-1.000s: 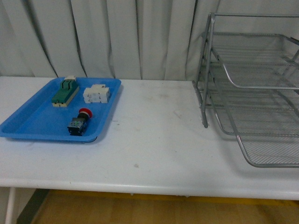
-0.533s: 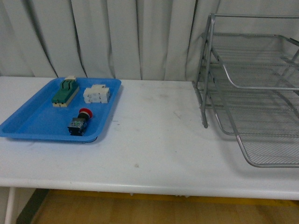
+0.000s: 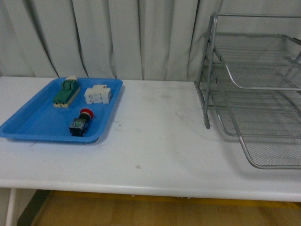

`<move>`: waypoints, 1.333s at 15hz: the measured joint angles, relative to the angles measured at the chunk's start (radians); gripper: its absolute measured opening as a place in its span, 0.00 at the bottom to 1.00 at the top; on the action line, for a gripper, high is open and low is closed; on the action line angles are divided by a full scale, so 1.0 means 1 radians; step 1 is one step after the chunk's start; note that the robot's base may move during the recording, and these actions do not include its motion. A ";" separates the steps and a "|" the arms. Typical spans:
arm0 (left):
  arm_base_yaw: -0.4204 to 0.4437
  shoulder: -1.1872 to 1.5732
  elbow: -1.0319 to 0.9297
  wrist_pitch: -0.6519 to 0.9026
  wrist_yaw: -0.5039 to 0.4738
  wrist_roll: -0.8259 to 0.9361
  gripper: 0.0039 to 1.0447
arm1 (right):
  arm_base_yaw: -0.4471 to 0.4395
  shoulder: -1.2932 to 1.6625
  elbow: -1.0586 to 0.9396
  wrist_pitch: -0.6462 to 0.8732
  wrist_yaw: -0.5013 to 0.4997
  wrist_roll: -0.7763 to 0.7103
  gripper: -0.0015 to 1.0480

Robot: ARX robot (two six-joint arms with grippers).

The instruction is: Place button on rack with both arms

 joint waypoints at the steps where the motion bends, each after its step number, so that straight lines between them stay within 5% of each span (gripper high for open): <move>1: 0.000 0.000 0.000 -0.001 -0.001 0.000 0.94 | -0.007 -0.031 0.001 0.019 0.016 0.000 0.02; 5: 0.000 0.000 0.000 0.000 -0.001 0.000 0.94 | -0.010 -0.031 0.000 0.003 0.021 -0.001 0.06; 12: 0.000 0.000 0.000 0.000 0.000 0.000 0.94 | -0.010 -0.031 0.000 0.002 0.021 -0.001 0.89; 14: -0.002 0.002 0.002 -0.013 -0.007 -0.005 0.94 | -0.010 -0.031 0.000 0.002 0.021 -0.001 0.93; 15: -0.060 0.084 0.060 -0.158 -0.121 -0.076 0.94 | -0.010 -0.031 0.000 0.003 0.022 -0.001 0.94; 17: -0.158 0.445 0.143 0.064 -0.220 -0.257 0.94 | -0.010 -0.031 0.000 0.003 0.021 -0.001 0.94; 20: -0.170 1.099 0.333 0.539 -0.118 -0.267 0.94 | -0.010 -0.031 0.000 0.003 0.021 -0.001 0.94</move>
